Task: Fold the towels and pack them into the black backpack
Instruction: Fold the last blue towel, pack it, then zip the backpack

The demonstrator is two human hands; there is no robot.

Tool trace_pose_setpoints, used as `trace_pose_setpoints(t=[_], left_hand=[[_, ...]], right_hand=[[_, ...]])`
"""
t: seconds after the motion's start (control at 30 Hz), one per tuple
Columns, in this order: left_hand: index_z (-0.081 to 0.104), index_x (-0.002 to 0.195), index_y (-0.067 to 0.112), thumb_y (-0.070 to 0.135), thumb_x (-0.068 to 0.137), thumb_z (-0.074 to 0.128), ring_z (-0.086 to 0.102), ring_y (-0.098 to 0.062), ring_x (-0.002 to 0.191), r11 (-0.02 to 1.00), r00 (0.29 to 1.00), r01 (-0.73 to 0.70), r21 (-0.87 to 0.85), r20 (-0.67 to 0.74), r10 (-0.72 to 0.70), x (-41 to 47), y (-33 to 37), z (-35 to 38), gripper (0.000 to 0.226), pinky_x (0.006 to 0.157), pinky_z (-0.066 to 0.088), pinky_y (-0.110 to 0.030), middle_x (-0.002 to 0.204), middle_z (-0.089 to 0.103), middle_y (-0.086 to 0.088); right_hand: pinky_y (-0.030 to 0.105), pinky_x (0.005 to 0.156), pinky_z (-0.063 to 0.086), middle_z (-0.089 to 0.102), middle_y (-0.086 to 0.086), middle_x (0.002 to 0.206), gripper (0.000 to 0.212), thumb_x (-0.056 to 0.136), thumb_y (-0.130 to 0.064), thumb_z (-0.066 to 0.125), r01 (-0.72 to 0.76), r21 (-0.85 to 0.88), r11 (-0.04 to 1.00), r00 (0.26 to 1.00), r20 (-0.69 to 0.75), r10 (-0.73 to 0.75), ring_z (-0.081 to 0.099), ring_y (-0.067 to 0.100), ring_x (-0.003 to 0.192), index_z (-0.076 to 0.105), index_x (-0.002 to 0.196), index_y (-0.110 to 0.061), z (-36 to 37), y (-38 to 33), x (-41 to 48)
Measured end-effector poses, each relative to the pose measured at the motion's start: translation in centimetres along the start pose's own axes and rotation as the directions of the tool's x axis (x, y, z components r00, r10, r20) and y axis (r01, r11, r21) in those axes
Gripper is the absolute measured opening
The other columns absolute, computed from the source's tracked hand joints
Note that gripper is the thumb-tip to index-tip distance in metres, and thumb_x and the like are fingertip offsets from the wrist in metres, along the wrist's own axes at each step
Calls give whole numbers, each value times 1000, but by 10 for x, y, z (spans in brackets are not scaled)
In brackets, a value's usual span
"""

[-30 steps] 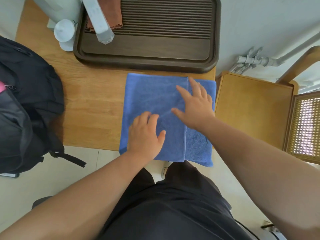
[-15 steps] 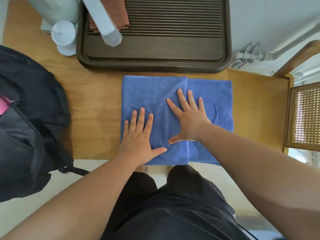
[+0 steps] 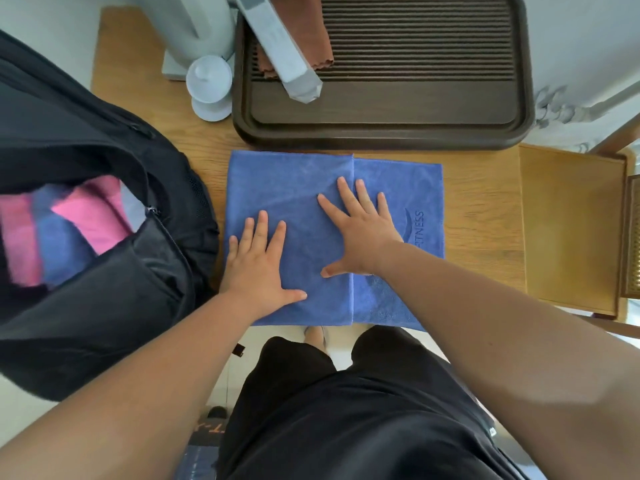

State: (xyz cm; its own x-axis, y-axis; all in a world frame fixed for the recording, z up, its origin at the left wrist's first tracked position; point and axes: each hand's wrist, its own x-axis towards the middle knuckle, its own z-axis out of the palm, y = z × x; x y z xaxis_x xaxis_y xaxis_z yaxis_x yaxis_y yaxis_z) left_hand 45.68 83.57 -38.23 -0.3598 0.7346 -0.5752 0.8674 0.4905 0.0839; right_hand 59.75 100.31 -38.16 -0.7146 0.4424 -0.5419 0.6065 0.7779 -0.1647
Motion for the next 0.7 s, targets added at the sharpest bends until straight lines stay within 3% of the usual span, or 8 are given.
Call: trace_pose_setpoints(t=[0.1,0.17,0.23,0.27,0.37,0.47,0.6,0.7], left_hand=[[-8,159,27,74,71,70,-8,-33,154,1000,999,5,-22,-38,-6,-6,8,-2,126,123,2,-52,166,-17,-10],[17,156,27,64,74,73,18,-34,148,998,992,-32,-49,-122,26,-13,21,-4,106,120,21,-47,163,13,-10],[44,138,23,56,78,73,42,-30,127,989,974,-105,-107,-211,80,-18,38,-6,74,103,38,-41,138,43,-4],[50,127,22,53,80,71,47,-27,117,981,972,-129,-146,-216,95,-21,47,-6,60,95,40,-39,125,49,-1],[52,106,19,49,86,67,49,-23,103,963,985,-142,-230,-125,115,-26,76,-4,38,85,43,-36,106,50,2],[48,93,21,52,85,69,49,-21,98,960,997,-73,-272,-35,66,-28,97,3,38,81,48,-37,99,48,2],[50,91,20,56,81,71,48,-22,97,974,997,4,-228,-70,-21,-30,108,16,43,81,51,-39,99,47,1],[47,89,22,58,79,71,49,-22,95,985,991,30,-171,-125,-52,-36,113,23,45,80,49,-39,98,47,2]], right_hand=[[58,123,-1,-22,1,166,112,75,-80,59,-47,110,993,995,-86,56,-21,28,152,-4,158,-40,-3,11,-8],[56,123,4,-13,1,167,94,84,-72,55,-112,148,983,975,-175,138,-12,29,154,7,158,-39,-1,24,-17],[55,123,7,-8,4,168,86,88,-66,53,-193,162,968,955,-195,223,-7,31,154,12,158,-38,4,41,-27],[54,123,7,-9,6,167,86,89,-66,52,-226,153,962,953,-169,250,-7,33,154,11,158,-36,7,50,-31],[57,123,2,-21,7,165,91,90,-72,43,-247,44,968,967,-58,250,-17,36,152,-6,158,-37,14,74,-42],[57,123,-2,-26,6,164,91,89,-77,34,-182,-41,982,983,-17,182,-21,33,151,-15,156,-39,11,91,-40],[55,123,-4,-20,7,166,88,90,-77,36,-129,-33,991,991,-38,128,-18,32,152,-5,158,-39,0,103,-31],[54,124,0,1,9,168,78,93,-69,42,-44,-6,999,988,-146,42,-8,32,154,16,158,-34,-8,94,-30]])
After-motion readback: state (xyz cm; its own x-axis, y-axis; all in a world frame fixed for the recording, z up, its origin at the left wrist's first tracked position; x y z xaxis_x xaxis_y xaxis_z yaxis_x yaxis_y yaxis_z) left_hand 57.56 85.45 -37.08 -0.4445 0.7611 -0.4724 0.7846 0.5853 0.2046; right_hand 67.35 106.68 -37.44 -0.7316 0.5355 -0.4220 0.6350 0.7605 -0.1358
